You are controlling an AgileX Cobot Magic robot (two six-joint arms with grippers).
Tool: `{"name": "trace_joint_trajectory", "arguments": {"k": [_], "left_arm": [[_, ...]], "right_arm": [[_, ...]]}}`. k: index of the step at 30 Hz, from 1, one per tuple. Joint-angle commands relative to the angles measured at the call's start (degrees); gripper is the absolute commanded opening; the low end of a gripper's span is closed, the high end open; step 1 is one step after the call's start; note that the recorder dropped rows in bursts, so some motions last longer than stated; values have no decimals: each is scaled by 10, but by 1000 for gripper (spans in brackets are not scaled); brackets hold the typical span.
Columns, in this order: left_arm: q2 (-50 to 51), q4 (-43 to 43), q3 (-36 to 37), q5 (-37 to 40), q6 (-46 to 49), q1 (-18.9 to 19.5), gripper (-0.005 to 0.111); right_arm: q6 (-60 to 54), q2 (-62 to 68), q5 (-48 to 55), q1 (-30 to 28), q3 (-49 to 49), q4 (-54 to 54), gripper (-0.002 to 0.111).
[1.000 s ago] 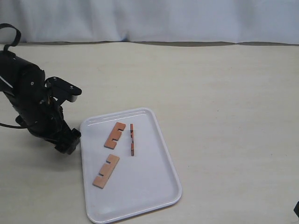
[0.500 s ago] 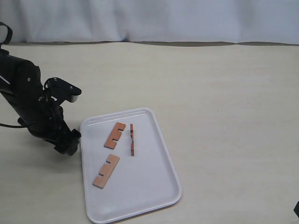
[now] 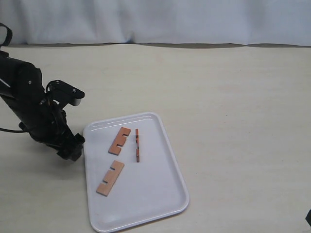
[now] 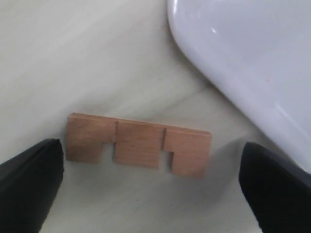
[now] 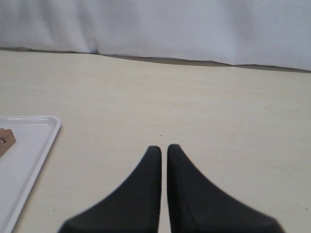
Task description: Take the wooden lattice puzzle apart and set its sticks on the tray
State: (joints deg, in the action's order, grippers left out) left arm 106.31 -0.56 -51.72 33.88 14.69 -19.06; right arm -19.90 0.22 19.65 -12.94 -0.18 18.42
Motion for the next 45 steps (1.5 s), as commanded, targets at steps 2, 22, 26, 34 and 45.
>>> {"name": "trace_joint_trajectory", "arguments": {"k": [2, 22, 26, 34, 45], "left_arm": [[1, -14, -4, -5, 11, 17, 90], [4, -80, -4, -13, 77, 35, 90], [22, -85, -4, -5, 77, 54, 90], [43, -98, -4, -18, 92, 50, 90], [38, -65, -7, -1, 94, 50, 16]], "right_arm": [[2, -2, -1, 2, 2, 2, 4], [2, -2, -1, 2, 2, 2, 4], [2, -2, -1, 2, 2, 2, 4], [2, -2, -1, 2, 2, 2, 4], [2, -2, -1, 2, 2, 2, 4]]}}
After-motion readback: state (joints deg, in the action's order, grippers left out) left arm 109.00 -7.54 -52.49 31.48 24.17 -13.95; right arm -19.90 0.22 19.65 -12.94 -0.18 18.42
